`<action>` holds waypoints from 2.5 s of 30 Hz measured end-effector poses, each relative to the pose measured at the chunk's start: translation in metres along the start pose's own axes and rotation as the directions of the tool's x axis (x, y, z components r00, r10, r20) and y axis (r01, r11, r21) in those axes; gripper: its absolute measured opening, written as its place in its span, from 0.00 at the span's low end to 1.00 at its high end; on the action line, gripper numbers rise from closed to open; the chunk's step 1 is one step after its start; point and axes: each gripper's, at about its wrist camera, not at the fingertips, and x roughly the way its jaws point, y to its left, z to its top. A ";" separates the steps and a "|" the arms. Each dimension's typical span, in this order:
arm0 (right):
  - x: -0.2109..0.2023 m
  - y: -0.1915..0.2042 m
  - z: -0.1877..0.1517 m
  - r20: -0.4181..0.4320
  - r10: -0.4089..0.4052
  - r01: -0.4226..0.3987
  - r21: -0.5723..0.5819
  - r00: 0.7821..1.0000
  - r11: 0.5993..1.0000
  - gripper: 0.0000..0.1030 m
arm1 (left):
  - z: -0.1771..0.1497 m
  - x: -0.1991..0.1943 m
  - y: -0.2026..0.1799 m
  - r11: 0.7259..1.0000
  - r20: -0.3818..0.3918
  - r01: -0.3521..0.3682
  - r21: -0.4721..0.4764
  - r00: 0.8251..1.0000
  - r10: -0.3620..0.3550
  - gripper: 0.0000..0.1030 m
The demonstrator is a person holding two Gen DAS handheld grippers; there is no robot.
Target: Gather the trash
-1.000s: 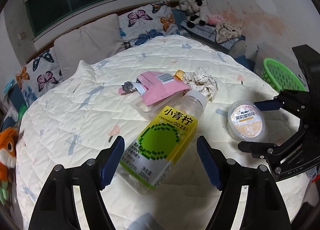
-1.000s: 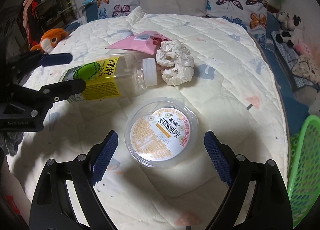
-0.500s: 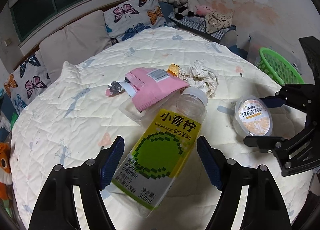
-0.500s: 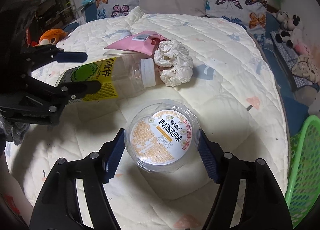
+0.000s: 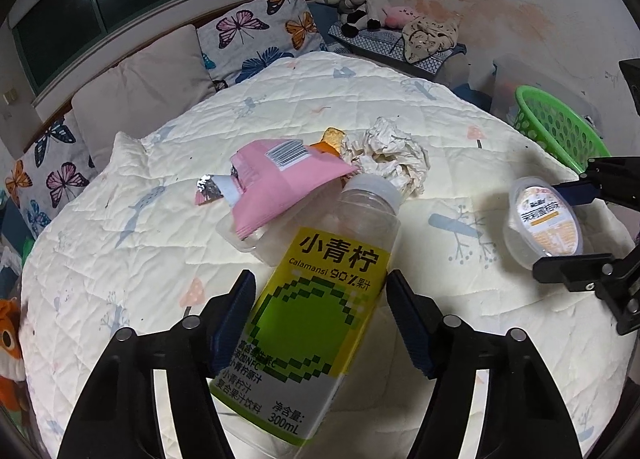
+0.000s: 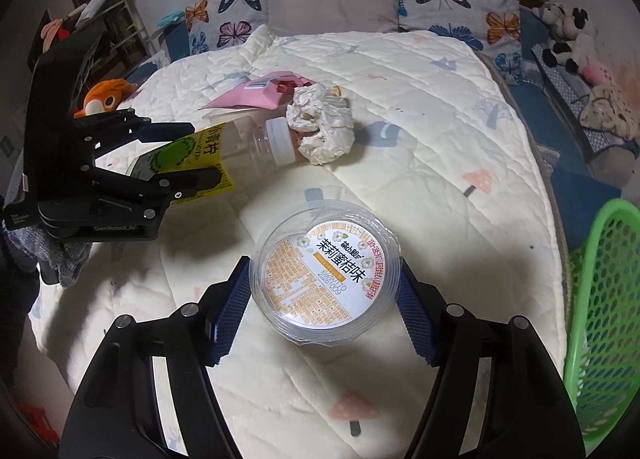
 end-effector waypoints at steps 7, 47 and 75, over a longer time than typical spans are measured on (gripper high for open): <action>-0.013 -0.008 -0.010 0.010 -0.007 0.006 0.024 1.000 1.000 0.67 | -0.003 -0.009 -0.009 1.000 0.019 -0.017 -0.024 1.000 0.018 0.56; -0.081 -0.074 -0.062 0.089 -0.059 0.044 0.164 0.994 0.986 0.67 | -0.007 -0.030 -0.050 0.978 -0.042 -0.054 -0.201 0.998 0.046 0.69; -0.104 -0.131 -0.075 0.101 -0.156 0.127 0.252 0.983 0.959 0.67 | 0.020 -0.043 -0.084 0.981 0.028 -0.004 -0.192 1.000 0.010 0.51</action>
